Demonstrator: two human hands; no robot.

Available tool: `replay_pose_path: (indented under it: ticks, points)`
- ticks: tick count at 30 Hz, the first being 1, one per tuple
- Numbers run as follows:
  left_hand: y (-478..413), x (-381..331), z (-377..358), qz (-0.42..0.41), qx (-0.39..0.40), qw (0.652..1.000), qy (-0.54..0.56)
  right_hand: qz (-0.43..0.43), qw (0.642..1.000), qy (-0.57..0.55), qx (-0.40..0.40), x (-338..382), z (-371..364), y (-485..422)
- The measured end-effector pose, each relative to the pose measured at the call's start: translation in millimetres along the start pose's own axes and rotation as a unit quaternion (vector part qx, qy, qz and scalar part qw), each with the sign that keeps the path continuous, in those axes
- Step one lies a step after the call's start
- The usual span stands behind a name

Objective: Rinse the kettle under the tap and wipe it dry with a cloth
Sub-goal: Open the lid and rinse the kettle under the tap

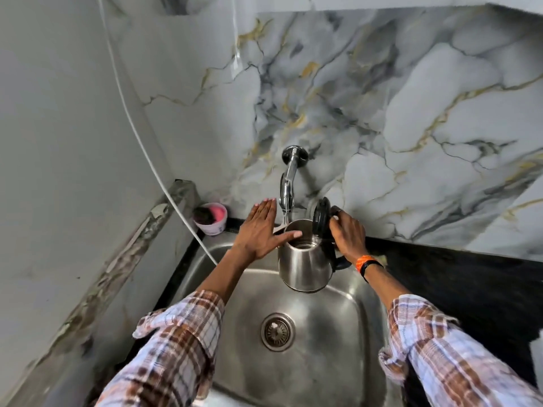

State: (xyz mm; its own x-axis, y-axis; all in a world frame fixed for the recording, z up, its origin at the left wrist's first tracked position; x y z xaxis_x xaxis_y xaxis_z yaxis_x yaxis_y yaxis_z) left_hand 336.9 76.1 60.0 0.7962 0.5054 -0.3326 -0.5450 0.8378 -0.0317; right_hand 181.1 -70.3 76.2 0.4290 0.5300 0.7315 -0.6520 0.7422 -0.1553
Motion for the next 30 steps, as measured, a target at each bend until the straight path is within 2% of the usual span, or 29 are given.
replay_pose_path:
  ticks: [5,8,10,12,14,17,20,25,27,30]
  points:
    - [-32.1,-22.4,7.8,0.06,-0.057,0.979,0.185,-0.028,0.999,-0.017,-0.002,-1.3,-17.3,-16.3]
    - [-41.4,-39.0,9.1,0.132,-0.103,0.967,0.193,-0.023,0.999,-0.021,-0.013,-2.7,-22.7,-20.5]
    - [-44.3,-39.1,8.5,0.138,-0.111,0.961,0.214,-0.028,0.999,-0.02,-0.019,-5.0,-24.5,-21.7]
    - [-51.8,-26.5,7.5,0.105,-0.066,0.948,0.292,-0.031,0.999,-0.016,-0.025,-6.0,-24.7,-21.5]
    - [-61.2,-13.7,5.3,0.036,0.044,0.929,0.365,-0.025,0.999,-0.014,-0.028,-5.7,-25.3,-20.9]
    - [-69.7,-2.0,3.3,0.018,0.157,0.911,0.381,-0.018,0.999,-0.01,-0.031,-7.9,-27.9,-21.6]
    - [-72.7,-0.8,4.8,0.009,0.181,0.901,0.393,-0.024,0.999,-0.017,-0.035,-10.2,-30.8,-22.5]
    - [-76.1,-3.7,1.5,0.017,0.208,0.865,0.457,-0.016,0.999,-0.023,-0.034,-5.3,-35.8,-19.8]
    - [-74.3,-8.1,4.2,0.008,0.206,0.863,0.462,-0.016,0.999,-0.025,-0.032,-4.7,-37.6,-18.0]
    - [-68.8,-6.1,5.0,0.002,0.196,0.885,0.423,-0.022,0.999,-0.026,-0.034,-4.8,-37.7,-14.2]
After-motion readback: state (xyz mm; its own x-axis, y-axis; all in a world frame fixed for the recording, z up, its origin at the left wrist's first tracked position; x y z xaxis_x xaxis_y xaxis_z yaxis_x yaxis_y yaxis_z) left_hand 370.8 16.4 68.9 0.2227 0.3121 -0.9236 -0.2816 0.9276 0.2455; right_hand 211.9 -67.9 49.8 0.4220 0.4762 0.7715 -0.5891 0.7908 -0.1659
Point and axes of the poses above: each hand's wrist, its own y-axis away from the middle knuckle, its own z-axis out of the back of the hand, x = y × z, the point moved 4 cm from there along -y, towards the middle knuckle, and after that the axes turned 1 degree about y, right-handed, at the moved point
